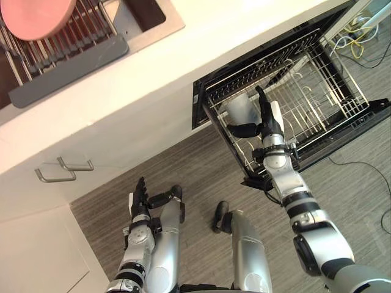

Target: Walk over to the sink, pick up the cup, carry it to the dishwasher, place the cup inside the dishwasher, then close the dishwasher door

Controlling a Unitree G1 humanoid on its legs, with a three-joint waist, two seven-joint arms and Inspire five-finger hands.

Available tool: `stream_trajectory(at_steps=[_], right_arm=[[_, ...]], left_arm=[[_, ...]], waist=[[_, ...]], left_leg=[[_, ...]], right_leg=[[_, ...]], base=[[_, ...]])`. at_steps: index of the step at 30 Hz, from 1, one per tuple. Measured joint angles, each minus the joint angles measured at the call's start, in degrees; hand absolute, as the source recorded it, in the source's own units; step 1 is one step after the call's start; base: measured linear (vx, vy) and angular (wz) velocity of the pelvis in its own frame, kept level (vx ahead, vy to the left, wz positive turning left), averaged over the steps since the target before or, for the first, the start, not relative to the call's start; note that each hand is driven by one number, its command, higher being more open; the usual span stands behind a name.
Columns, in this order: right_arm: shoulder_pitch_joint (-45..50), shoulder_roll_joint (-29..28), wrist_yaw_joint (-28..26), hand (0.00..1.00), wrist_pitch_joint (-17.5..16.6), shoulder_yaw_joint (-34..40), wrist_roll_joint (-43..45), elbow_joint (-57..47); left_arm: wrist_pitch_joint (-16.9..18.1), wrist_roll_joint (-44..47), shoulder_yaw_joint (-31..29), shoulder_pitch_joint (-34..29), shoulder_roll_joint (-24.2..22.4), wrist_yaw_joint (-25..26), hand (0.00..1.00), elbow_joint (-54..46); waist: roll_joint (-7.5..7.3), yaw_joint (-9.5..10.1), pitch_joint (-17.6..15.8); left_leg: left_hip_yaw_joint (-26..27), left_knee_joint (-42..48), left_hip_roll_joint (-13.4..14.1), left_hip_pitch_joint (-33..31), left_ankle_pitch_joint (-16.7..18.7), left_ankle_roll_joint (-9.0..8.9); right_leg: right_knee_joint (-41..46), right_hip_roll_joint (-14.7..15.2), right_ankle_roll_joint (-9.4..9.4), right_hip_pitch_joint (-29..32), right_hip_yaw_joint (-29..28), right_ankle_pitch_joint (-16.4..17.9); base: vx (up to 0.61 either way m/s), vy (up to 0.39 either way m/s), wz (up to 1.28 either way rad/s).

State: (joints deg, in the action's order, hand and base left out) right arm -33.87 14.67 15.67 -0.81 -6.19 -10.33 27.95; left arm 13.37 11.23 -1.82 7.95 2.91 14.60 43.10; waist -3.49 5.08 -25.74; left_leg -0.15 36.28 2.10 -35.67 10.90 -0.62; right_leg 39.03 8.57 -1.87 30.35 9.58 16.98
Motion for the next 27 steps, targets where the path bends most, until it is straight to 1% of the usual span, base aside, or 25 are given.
stream_trajectory(at_steps=[1, 2, 3, 5, 7, 9, 11, 12, 13, 14, 15, 17, 20, 21, 23, 26, 27], right_arm=[[2.7, -1.5, 0.2, 1.0, -0.1, 1.1, 0.0, -3.4], [4.1, -2.3, 0.5, 1.0, -0.2, 1.6, 0.0, -4.9], [6.9, -4.0, 1.0, 1.0, -0.4, 2.6, 0.0, -7.4], [11.6, -5.9, 1.5, 1.0, -0.6, 3.9, -0.1, -11.2], [16.0, -6.8, 1.8, 1.0, -0.7, 5.0, -0.1, -14.4], [20.7, -8.1, 1.8, 1.0, -0.9, 6.2, -0.1, -17.6], [26.5, -9.3, 1.8, 1.0, -1.6, 7.0, -0.1, -21.5], [27.9, -9.7, 1.8, 1.0, -1.8, 7.3, -0.1, -22.5], [30.5, -10.5, 1.8, 1.0, -2.2, 8.2, -0.1, -24.2], [32.8, -10.9, 1.7, 1.0, -2.5, 8.8, -0.1, -25.8], [34.0, -11.1, 1.5, 1.0, -2.6, 8.9, -0.1, -26.7], [38.7, -12.6, 0.6, 1.0, -4.2, 9.4, 0.0, -30.1], [43.0, -14.4, -0.4, 1.0, -5.9, 9.3, 0.3, -33.4], [44.2, -15.3, -1.2, 1.0, -7.2, 9.1, 2.3, -33.9], [45.2, -16.2, -2.0, 1.0, -7.9, 8.4, 4.4, -34.1], [46.7, -16.4, -3.7, 1.0, -8.8, 6.0, 6.9, -35.4], [46.8, -16.4, -4.0, 1.0, -9.0, 5.6, 6.9, -35.5]], left_arm=[[0.0, 0.0, 0.6, -0.4, 0.0, 0.0, 1.0, 0.0], [-0.1, 0.0, 0.9, -0.5, 0.0, 0.0, 1.0, 0.2], [-0.2, 0.0, 1.6, -0.9, 0.2, -0.1, 1.0, 0.4], [-0.5, -0.1, 3.0, -1.6, 0.7, -0.6, 1.0, 0.9], [-0.8, -0.2, 3.7, -1.9, 1.1, -1.2, 1.0, 1.9], [-1.1, -0.8, 4.0, -2.9, 1.6, -1.5, 1.0, 2.2], [-1.2, -2.3, 4.0, -4.8, 2.9, -2.0, 1.0, 2.4], [-1.4, -2.6, 4.1, -5.2, 3.2, -2.2, 1.0, 2.6], [-1.9, -3.4, 4.1, -6.0, 3.4, -2.4, 1.0, 3.3], [-2.1, -4.4, 4.1, -6.4, 3.7, -2.8, 1.0, 4.2], [-2.2, -4.7, 4.1, -6.8, 3.7, -3.0, 1.0, 4.6], [-2.4, -5.8, 4.1, -9.3, 3.7, -3.6, 1.0, 5.0], [-2.6, -6.8, 3.9, -10.0, 3.7, -3.8, 1.0, 6.6], [-2.8, -6.8, 3.4, -10.3, 3.6, -3.9, 1.0, 7.4], [-2.9, -6.9, 3.3, -10.5, 3.3, -4.0, 1.0, 8.6], [-3.0, -7.1, 3.2, -11.0, 2.6, -4.0, 1.0, 9.7], [-3.0, -7.5, 3.2, -11.1, 2.4, -4.0, 1.0, 9.8]], waist=[[-0.14, -0.18, 0.1], [-0.26, -0.29, 0.2], [-0.7, -0.52, 0.4], [-0.93, -1.04, 0.5], [-1.02, -1.37, 0.6], [-1.46, -2.0, 0.9], [-2.61, -2.93, 2.2], [-2.89, -3.13, 2.9], [-3.22, -3.43, 4.4], [-3.35, -3.65, 5.4], [-3.33, -3.76, 5.9], [-3.24, -4.66, 9.0], [-3.07, -4.77, 11.4], [-3.04, -4.88, 12.7], [-2.69, -4.89, 13.9], [-0.94, -4.9, 15.1], [-0.6, -4.94, 15.4]], left_leg=[[0.2, -1.7, 0.0, 1.7, -0.5, -0.03], [0.3, -2.6, -0.1, 2.6, -0.8, -0.06], [0.6, -4.7, -0.3, 4.4, -1.4, -0.05], [0.8, -8.1, -0.4, 7.5, -2.5, -0.08], [0.9, -10.8, -0.5, 10.2, -3.5, -0.11], [1.1, -14.0, -0.6, 13.2, -4.5, -0.11], [1.4, -17.8, -0.6, 16.4, -5.5, -0.22], [1.5, -18.7, -0.6, 16.8, -5.7, -0.24], [1.6, -20.3, -0.5, 17.8, -6.1, -0.23], [1.9, -21.9, -0.5, 19.5, -6.4, -0.21], [2.0, -22.6, -0.5, 20.4, -6.5, -0.19], [2.4, -25.1, -0.7, 23.3, -6.6, -0.13], [2.6, -27.5, -0.9, 25.9, -7.0, -0.12], [2.8, -29.0, -1.0, 27.0, -7.5, -0.03], [3.1, -31.0, -1.1, 29.0, -8.1, -0.07], [3.3, -32.9, -1.2, 30.8, -8.7, -0.1], [3.4, -33.1, -1.2, 30.9, -8.9, -0.13]], right_leg=[[-1.4, -0.1, -0.07, -1.5, -0.1, -0.5], [-2.2, -0.1, -0.1, -2.3, -0.1, -0.7], [-3.8, -0.1, -0.17, -3.7, -0.2, -1.2], [-6.9, -0.4, -0.35, -6.4, -0.2, -2.2], [-9.5, -0.5, -0.49, -9.0, -0.2, -3.2], [-12.5, -0.7, -0.6, -11.8, -0.1, -4.1], [-16.1, -1.2, -0.67, -14.6, -0.2, -5.1], [-17.1, -1.3, -0.7, -15.1, -0.2, -5.5], [-19.2, -1.7, -0.77, -16.2, -0.2, -6.2], [-21.3, -1.8, -0.9, -18.0, -0.2, -6.9], [-22.4, -1.9, -1.01, -19.0, -0.2, -7.2], [-26.2, -2.0, -1.38, -22.4, -0.3, -8.1], [-29.8, -2.2, -1.67, -25.4, -0.4, -9.2], [-31.4, -2.3, -1.78, -26.4, -0.4, -9.8], [-33.3, -2.3, -1.89, -28.2, -0.5, -10.4], [-34.5, -2.4, -1.91, -29.6, -0.7, -11.0], [-34.5, -2.4, -1.92, -29.7, -0.8, -11.0]], base=[[0.05, -0.034, -0.06], [0.06, -0.032, -0.05], [0.05, -0.027, -0.03], [0.07, -0.026, -0.03], [0.09, -0.012, -0.03], [0.1, -0.007, -0.03], [0.12, -0.012, -0.07], [0.13, -0.006, -0.07], [0.1, 0.004, -0.07], [0.13, 0.018, -0.08], [0.13, 0.031, -0.09], [0.14, 0.039, -0.08], [0.11, 0.019, -0.05], [0.09, 0.004, -0.05], [0.07, 0.001, -0.05], [0.01, -0.004, -0.05], [0.0, 0.0, 0.0]])
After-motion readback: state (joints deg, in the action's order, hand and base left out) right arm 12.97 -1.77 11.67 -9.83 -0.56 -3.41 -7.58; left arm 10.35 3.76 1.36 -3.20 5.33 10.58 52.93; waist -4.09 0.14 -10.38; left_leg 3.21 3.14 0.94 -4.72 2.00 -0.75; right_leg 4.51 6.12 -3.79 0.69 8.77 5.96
